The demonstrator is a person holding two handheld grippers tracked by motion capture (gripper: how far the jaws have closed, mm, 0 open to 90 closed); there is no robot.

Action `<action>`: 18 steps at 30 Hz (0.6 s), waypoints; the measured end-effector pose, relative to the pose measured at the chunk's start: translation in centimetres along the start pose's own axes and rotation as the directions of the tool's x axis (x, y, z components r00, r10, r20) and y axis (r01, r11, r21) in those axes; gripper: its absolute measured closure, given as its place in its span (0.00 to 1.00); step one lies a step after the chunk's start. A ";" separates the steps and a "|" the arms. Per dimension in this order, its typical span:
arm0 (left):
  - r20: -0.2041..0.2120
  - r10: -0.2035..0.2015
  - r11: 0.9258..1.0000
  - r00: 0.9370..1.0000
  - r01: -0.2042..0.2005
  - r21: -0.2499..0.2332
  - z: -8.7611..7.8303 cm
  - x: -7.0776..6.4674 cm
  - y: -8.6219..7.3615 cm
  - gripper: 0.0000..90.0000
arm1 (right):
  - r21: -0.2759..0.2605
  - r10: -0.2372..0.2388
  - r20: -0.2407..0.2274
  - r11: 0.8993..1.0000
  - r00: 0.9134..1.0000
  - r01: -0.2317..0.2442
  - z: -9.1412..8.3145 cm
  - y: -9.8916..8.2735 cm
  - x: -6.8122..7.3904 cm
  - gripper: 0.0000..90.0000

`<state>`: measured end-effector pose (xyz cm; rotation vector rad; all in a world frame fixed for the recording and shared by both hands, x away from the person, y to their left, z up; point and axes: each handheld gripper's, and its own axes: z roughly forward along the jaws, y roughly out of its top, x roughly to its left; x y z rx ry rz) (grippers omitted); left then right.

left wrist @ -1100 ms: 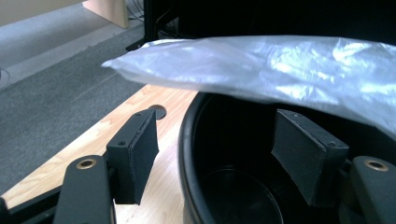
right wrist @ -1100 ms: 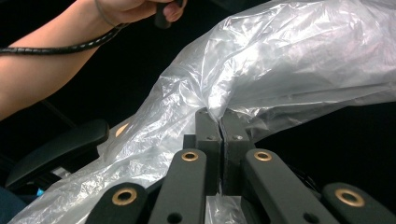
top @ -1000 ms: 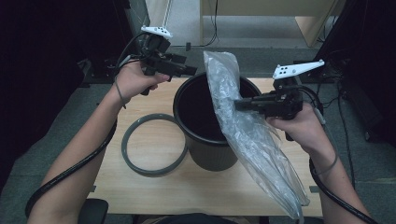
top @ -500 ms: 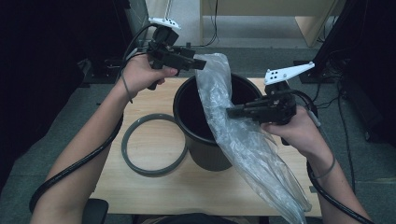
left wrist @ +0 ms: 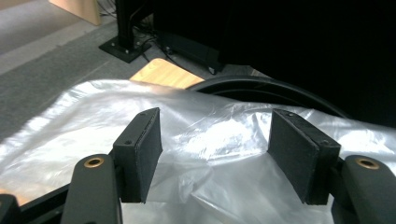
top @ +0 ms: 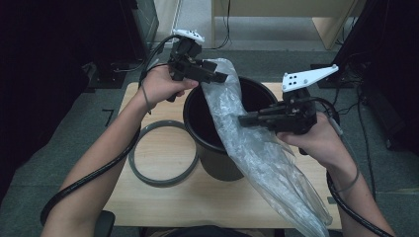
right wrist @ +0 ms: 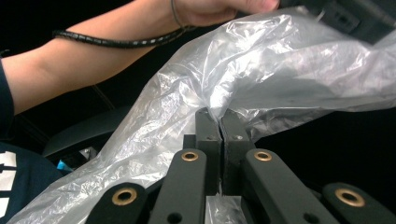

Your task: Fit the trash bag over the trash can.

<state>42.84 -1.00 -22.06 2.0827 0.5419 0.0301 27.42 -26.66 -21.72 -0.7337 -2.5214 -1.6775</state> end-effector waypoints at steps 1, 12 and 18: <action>0.007 -0.002 1.000 1.000 0.002 0.006 0.1 -0.1 -0.2 0.39 | -0.003 0.000 0.001 1.000 1.000 0.000 0.0 0.0 0.0 1.00; 0.050 -0.017 0.999 0.999 0.015 0.041 0.9 -0.7 -1.9 0.39 | -0.028 -0.005 0.016 1.000 1.000 0.006 0.0 0.5 -0.2 1.00; 0.066 -0.028 0.998 0.997 0.025 0.050 0.8 -1.1 -2.5 0.39 | -0.042 -0.009 0.023 0.999 1.000 0.010 0.1 1.0 -0.2 1.00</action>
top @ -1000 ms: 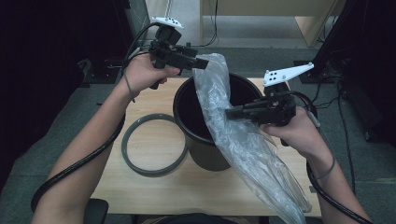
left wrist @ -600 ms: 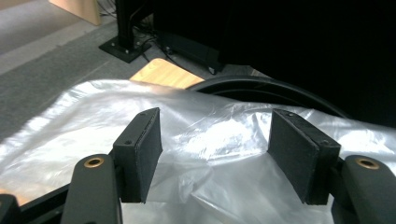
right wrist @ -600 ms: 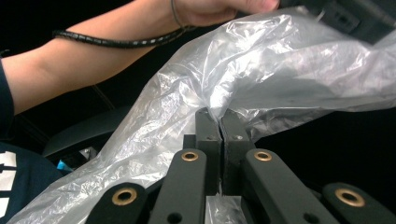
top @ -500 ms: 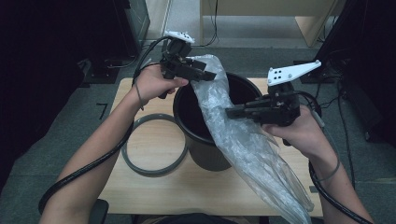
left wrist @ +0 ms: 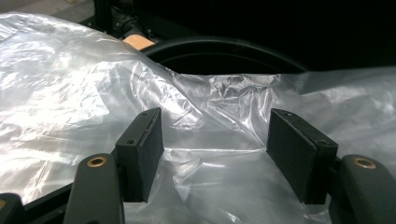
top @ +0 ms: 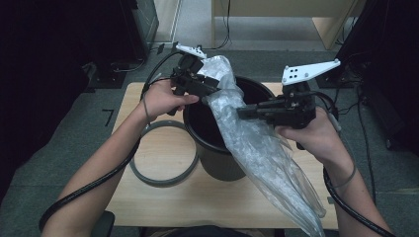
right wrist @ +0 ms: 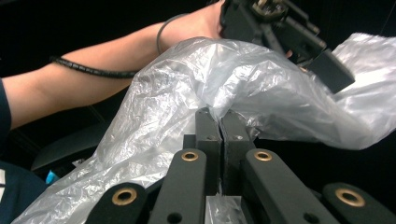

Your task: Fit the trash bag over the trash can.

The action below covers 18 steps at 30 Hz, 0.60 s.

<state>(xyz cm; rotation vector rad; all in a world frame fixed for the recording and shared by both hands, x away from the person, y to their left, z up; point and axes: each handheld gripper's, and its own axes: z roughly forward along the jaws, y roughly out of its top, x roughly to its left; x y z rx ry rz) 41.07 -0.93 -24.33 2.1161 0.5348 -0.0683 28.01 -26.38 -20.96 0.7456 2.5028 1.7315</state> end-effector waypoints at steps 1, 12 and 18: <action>0.003 0.001 1.000 1.000 -0.001 0.004 0.0 -0.1 -0.1 0.39 | -0.002 -0.001 0.002 1.000 1.000 0.001 0.0 0.1 0.0 1.00; 0.042 0.014 1.000 0.999 -0.015 0.024 0.5 -1.4 -1.1 0.40 | -0.031 0.010 0.022 0.999 1.000 -0.010 0.4 0.4 -0.6 1.00; 0.067 0.032 0.999 0.997 -0.035 0.041 0.7 -2.6 -1.3 0.40 | -0.033 0.007 0.023 0.999 1.000 -0.006 0.6 0.7 -0.6 1.00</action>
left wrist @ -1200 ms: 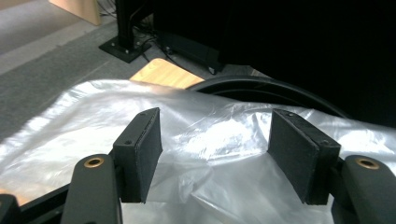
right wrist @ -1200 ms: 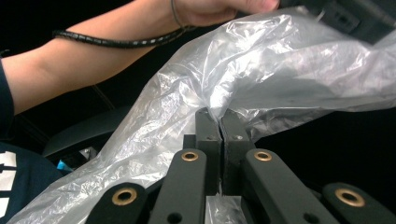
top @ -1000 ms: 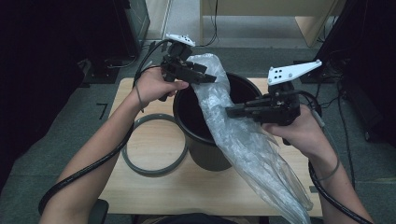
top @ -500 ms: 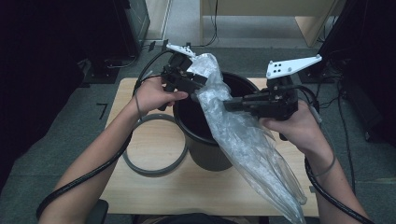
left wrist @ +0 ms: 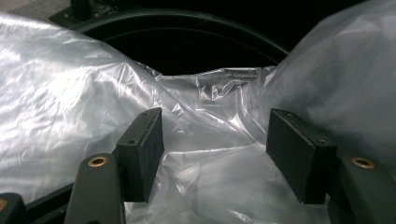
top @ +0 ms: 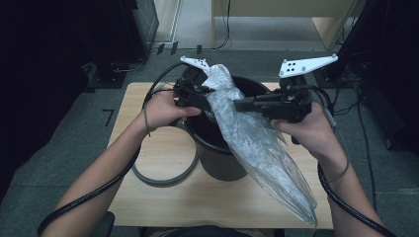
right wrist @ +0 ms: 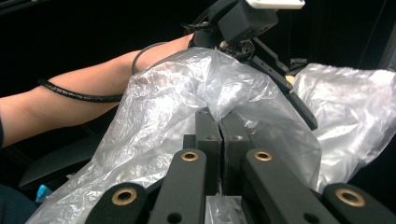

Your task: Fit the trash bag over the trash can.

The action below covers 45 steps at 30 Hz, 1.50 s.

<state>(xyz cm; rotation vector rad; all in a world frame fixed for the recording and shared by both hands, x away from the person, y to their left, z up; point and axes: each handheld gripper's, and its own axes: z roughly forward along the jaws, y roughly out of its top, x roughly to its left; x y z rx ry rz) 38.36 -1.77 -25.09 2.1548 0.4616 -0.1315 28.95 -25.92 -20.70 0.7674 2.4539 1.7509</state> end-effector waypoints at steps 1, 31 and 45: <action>0.006 0.008 1.000 1.000 -0.008 0.002 0.0 -0.3 -0.1 0.40 | -0.002 -0.001 0.001 1.000 1.000 0.001 0.0 0.0 0.0 1.00; -0.017 0.024 0.997 1.000 -0.025 -0.070 -2.6 -0.7 -1.9 0.37 | 0.044 0.053 0.025 0.998 0.998 -0.054 0.5 -1.0 -1.5 0.99; -0.047 0.045 0.987 0.998 -0.052 -0.154 -5.3 0.0 -3.2 0.35 | 0.080 0.107 0.069 0.990 0.992 -0.113 2.0 -2.1 -3.7 0.99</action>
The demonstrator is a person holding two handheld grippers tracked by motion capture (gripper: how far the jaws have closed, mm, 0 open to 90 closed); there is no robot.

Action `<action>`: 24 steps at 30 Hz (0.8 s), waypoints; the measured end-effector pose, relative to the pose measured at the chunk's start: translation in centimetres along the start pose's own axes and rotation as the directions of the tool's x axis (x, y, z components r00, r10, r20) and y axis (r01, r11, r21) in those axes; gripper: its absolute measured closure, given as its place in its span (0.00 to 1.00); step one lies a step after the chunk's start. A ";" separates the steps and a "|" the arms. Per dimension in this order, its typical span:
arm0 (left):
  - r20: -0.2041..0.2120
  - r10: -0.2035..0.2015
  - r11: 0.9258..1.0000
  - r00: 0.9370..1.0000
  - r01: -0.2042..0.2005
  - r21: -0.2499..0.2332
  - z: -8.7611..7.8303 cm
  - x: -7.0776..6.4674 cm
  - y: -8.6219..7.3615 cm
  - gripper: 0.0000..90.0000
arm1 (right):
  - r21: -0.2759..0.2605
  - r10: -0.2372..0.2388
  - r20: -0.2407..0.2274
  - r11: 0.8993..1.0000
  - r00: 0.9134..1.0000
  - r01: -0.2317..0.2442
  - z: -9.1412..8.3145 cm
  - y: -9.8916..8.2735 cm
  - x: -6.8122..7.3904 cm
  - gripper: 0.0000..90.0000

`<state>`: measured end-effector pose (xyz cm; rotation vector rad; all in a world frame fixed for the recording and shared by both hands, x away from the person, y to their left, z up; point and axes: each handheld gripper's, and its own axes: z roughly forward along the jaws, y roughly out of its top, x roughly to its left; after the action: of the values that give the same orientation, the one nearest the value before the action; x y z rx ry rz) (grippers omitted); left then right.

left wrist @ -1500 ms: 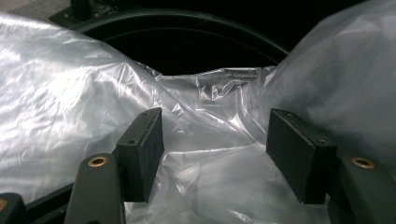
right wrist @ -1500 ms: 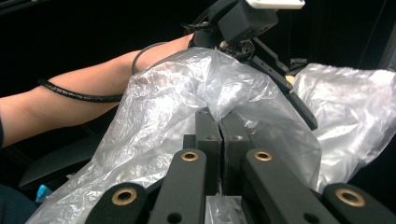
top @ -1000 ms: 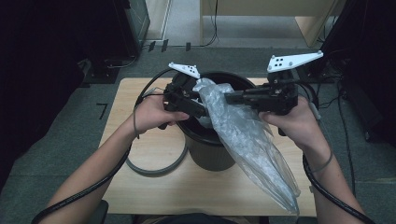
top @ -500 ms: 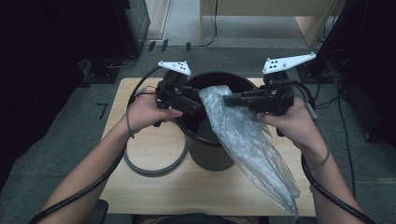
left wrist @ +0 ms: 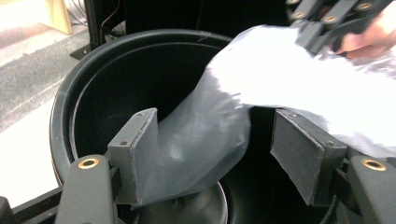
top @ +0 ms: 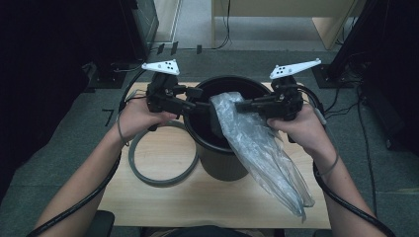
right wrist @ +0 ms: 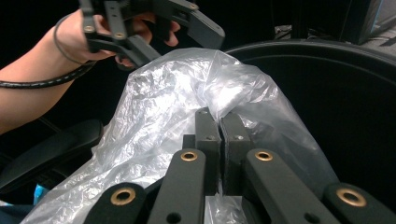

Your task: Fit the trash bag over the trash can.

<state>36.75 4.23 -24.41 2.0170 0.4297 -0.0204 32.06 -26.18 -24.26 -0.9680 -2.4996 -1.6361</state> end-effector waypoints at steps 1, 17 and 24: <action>0.000 0.007 1.000 1.000 -0.007 -0.002 0.1 -0.1 0.0 0.35 | 0.003 0.004 -0.001 1.000 1.000 -0.004 0.1 0.0 -0.1 0.99; -0.061 0.116 0.992 0.991 -0.112 0.066 2.2 -0.9 0.3 0.88 | -0.002 0.001 0.003 1.000 1.000 -0.001 1.1 -0.3 -0.5 0.81; -0.062 0.076 0.996 0.995 -0.073 0.055 1.9 -0.1 0.1 0.97 | -0.048 -0.018 0.043 0.999 0.999 0.020 0.1 -0.6 -0.9 0.68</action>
<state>36.99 2.50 -25.26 2.0891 0.3977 0.0795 32.51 -26.71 -25.09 -0.9970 -2.5151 -1.7076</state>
